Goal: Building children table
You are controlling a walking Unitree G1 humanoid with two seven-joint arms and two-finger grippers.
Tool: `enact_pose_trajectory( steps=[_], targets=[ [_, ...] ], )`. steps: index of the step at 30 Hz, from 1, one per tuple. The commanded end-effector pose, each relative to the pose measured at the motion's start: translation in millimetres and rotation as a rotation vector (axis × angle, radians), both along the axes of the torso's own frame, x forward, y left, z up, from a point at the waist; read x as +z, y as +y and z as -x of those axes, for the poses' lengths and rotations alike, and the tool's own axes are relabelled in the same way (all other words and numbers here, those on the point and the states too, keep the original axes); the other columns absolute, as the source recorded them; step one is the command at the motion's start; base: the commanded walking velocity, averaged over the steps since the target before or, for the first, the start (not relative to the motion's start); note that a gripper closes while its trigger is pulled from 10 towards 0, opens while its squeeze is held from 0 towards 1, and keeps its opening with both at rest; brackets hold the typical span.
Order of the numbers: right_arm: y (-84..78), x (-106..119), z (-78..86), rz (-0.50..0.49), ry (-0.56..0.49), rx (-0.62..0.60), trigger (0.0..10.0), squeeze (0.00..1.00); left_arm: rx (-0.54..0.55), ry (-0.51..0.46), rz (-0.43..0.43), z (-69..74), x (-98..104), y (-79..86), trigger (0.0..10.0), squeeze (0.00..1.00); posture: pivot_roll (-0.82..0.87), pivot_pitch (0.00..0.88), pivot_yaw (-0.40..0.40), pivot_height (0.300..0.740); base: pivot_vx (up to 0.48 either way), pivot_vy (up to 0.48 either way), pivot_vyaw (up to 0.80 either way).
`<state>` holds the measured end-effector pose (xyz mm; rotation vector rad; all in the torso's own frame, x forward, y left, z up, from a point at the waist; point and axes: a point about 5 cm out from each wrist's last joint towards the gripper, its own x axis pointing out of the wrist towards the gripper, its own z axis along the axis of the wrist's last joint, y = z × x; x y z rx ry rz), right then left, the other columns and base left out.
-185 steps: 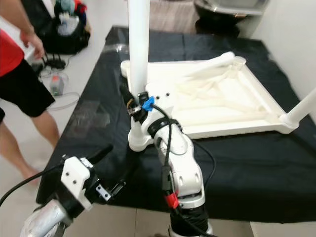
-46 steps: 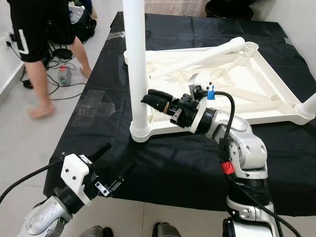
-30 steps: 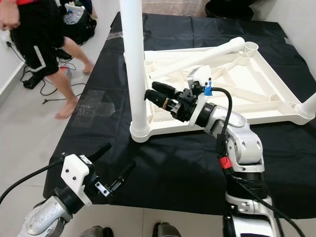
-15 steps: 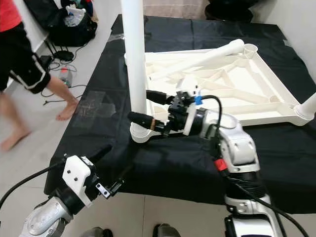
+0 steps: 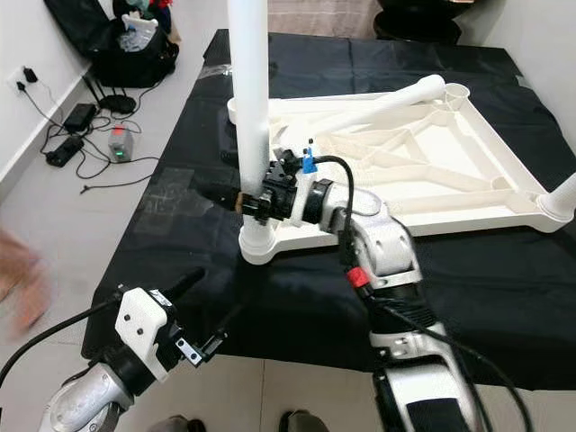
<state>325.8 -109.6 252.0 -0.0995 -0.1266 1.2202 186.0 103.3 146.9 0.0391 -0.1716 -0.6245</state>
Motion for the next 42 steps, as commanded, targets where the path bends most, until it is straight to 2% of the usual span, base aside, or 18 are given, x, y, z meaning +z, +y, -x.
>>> enact_pose_trajectory(
  steps=[1,13,14,15,16,17,19,20,22,26,27,29,30,31,32,34,37,42],
  targets=[
    [-7.6,8,3.4,0.021,-0.009,0.091,0.0,0.00,-0.006,0.005,0.003,5.4,1,-1.4,10.0,0.00,0.06,0.182,-0.034,0.740,0.000,0.000,0.00],
    [1.1,6,6.8,0.048,-0.009,0.109,0.0,0.00,-0.009,0.009,0.010,11.9,5,-2.9,10.0,0.00,0.07,0.222,-0.042,0.740,0.000,0.000,0.00],
    [10.8,-3,9.5,0.016,0.011,0.025,0.0,0.00,-0.006,0.010,0.010,13.1,5,-2.7,10.0,0.00,0.08,0.229,-0.058,0.740,0.000,0.000,0.00],
    [20.7,-44,11.8,-0.040,0.129,-0.450,0.0,0.00,0.001,0.010,0.008,13.1,5,-1.5,10.0,0.00,0.08,0.218,-0.071,0.740,0.000,0.000,0.00],
    [20.7,-44,11.8,-0.040,0.129,-0.450,0.0,0.00,0.001,0.010,0.008,13.1,5,-1.5,10.0,0.00,0.08,0.218,-0.071,0.740,0.000,0.000,0.00],
    [16.5,-70,20.7,-0.053,0.221,-0.824,0.0,0.00,0.007,0.010,0.006,13.1,5,-0.5,10.0,0.00,0.07,0.215,-0.067,0.740,0.000,0.000,0.00],
    [16.5,-70,20.7,-0.053,0.221,-0.824,0.0,0.00,0.007,0.010,0.006,13.1,5,-0.5,10.0,0.00,0.07,0.215,-0.067,0.740,0.000,0.000,0.00],
    [15.4,-88,29.3,-0.019,0.267,-1.052,0.0,0.00,0.011,0.010,0.004,11.1,4,0.3,10.0,0.00,0.07,0.202,-0.047,0.740,0.000,0.000,0.00],
    [14.7,-91,28.0,-0.007,0.278,-1.131,0.0,0.00,0.010,0.011,-0.001,7.3,2,1.2,10.0,0.00,0.06,0.163,-0.035,0.740,0.000,0.000,0.00],
    [18.2,-81,17.3,-0.007,0.249,-1.071,0.0,0.00,0.008,0.013,-0.006,0.4,-1,3.3,10.0,0.00,0.05,0.145,-0.030,0.740,0.000,0.000,0.00],
    [20.7,-77,14.1,-0.001,0.249,-1.021,1.1,0.00,0.006,0.010,-0.007,-2.1,-2,3.3,10.0,0.00,0.04,0.136,-0.032,0.740,0.000,0.000,0.00],
    [20.7,-77,14.1,-0.001,0.249,-1.021,1.1,0.00,0.006,0.010,-0.007,-2.1,-2,3.3,10.0,0.00,0.04,0.136,-0.032,0.740,0.000,0.000,0.00],
    [31.5,-66,12.2,0.000,0.248,-0.843,10.0,0.00,0.013,-0.001,-0.008,-5.5,-1,2.3,10.0,0.00,0.05,0.126,-0.036,0.740,0.000,0.000,0.00],
    [34.9,-57,10.4,-0.022,0.242,-0.722,10.0,1.00,0.020,-0.005,-0.008,-7.0,-1,1.8,10.0,0.00,0.05,0.126,-0.036,0.740,0.000,0.000,0.00],
    [34.9,-57,10.4,-0.022,0.242,-0.722,10.0,1.00,0.020,-0.005,-0.008,-7.0,-1,1.8,10.0,0.00,0.05,0.126,-0.036,0.740,0.000,0.000,0.00],
    [35.8,-35,8.2,-0.101,0.192,-0.509,10.0,1.00,0.027,-0.008,-0.006,-7.5,1,0.5,10.0,0.00,0.05,0.140,-0.038,0.740,0.000,0.000,0.00],
    [30.9,-15,9.7,-0.137,0.119,-0.359,10.0,1.00,0.025,-0.006,-0.002,-5.5,2,0.1,10.0,0.00,0.06,0.151,-0.039,0.740,0.000,0.000,0.00],
    [15.8,3,1.4,-0.074,0.009,-0.268,10.0,1.00,0.020,-0.004,0.004,-1.0,4,0.7,10.0,0.00,0.06,0.183,-0.033,0.740,0.000,0.000,0.00]
  ],
)
